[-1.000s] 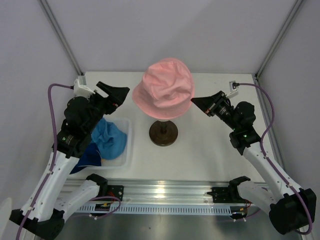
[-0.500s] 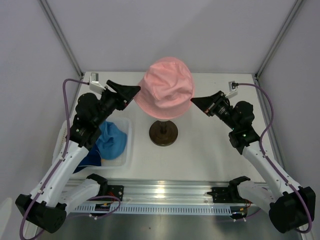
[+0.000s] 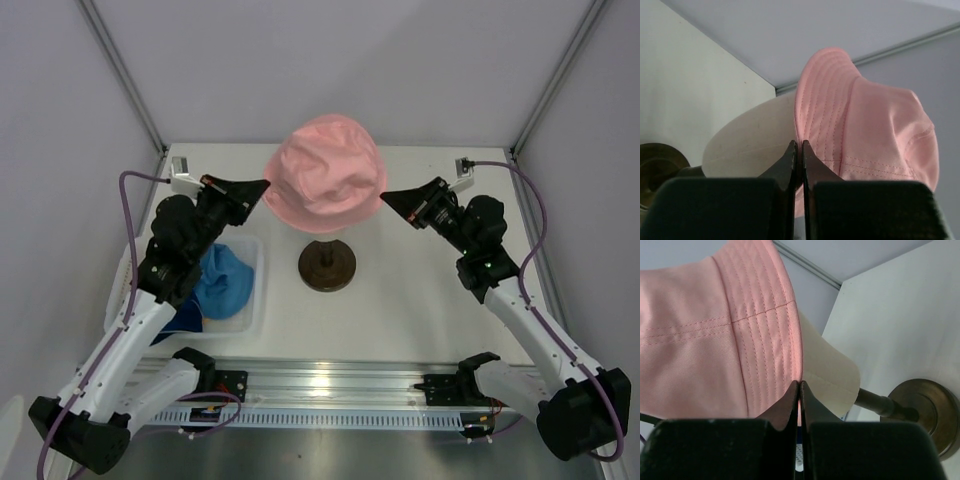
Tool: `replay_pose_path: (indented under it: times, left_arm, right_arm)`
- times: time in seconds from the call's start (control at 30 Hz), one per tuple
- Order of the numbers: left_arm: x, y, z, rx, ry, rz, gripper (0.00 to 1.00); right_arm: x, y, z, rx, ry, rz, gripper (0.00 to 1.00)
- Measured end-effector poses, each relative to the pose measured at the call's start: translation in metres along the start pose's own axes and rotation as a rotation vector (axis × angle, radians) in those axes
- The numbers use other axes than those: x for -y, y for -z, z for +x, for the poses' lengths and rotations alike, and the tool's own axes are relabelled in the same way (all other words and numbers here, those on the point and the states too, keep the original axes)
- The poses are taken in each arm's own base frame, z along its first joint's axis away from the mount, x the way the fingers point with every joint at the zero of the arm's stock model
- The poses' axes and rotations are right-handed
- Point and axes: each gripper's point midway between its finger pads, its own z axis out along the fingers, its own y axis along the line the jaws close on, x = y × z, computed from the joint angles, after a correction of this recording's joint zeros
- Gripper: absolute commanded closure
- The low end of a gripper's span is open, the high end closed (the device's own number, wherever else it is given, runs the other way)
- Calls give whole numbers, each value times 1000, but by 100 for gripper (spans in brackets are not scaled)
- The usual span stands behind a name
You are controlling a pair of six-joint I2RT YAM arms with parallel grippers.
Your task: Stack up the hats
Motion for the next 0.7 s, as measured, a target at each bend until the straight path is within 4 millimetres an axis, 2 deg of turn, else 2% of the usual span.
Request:
replay_pose_path:
  times: [0.2, 0.47, 0.7]
  left_arm:
    - [-21, 6, -7, 79, 6, -69, 99]
    - [-30, 7, 5, 83, 3, -93, 99]
    - [-31, 30, 0, 126, -6, -82, 99]
  right_arm:
    - [-18, -1, -15, 21, 31, -19, 100]
    - [5, -18, -9, -23, 30, 20, 100]
    - [5, -35, 1, -99, 43, -26, 100]
